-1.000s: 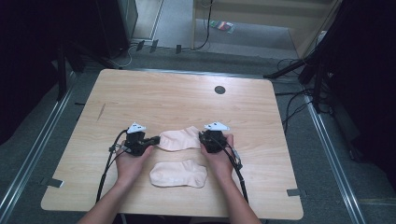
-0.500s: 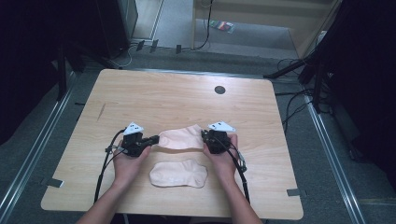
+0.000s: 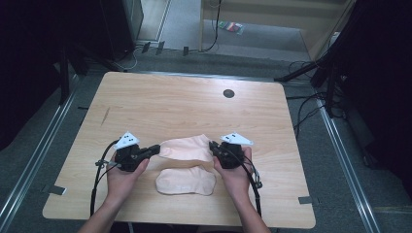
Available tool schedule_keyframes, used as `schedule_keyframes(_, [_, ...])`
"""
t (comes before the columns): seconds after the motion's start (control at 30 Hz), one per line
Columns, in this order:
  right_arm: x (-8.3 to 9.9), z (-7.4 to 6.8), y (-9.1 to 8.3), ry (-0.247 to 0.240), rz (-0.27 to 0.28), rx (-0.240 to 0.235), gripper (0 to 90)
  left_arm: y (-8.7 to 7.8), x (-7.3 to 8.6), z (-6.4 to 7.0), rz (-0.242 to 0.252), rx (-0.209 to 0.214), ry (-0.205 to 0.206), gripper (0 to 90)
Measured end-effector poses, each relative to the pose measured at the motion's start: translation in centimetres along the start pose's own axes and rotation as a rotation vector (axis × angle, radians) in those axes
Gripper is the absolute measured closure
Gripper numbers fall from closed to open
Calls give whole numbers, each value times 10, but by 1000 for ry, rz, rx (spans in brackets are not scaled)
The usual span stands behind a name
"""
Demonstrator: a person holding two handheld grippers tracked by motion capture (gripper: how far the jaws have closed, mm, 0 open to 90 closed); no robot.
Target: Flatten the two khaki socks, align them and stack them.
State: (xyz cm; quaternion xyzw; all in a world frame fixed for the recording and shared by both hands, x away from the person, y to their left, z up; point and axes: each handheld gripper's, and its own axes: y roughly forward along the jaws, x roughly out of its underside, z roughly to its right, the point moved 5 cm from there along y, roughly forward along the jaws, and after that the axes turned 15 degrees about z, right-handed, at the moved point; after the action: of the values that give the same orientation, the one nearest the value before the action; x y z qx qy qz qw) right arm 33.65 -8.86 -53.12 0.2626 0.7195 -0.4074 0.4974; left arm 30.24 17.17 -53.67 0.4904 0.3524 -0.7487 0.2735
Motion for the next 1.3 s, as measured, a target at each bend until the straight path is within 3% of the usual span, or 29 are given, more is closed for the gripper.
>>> schedule_keyframes(0.3, [13, -7, -23, 15, -3, -21, 873, -18, 8, 17, -18, 30, 26, 900])
schedule_keyframes(0.8, [28, -24, -53, -9, -37, -71, 873, -42, 28, 28, -71, 45, 51, 900])
schedule_keyframes(1.07, [45, -28, -56, -18, -69, -77, 873, -48, 40, 28, -118, 23, 108, 900])
schedule_keyframes(1.3, [53, -30, -57, -35, -72, -70, 872, -46, 43, 27, -122, 23, 100, 900])
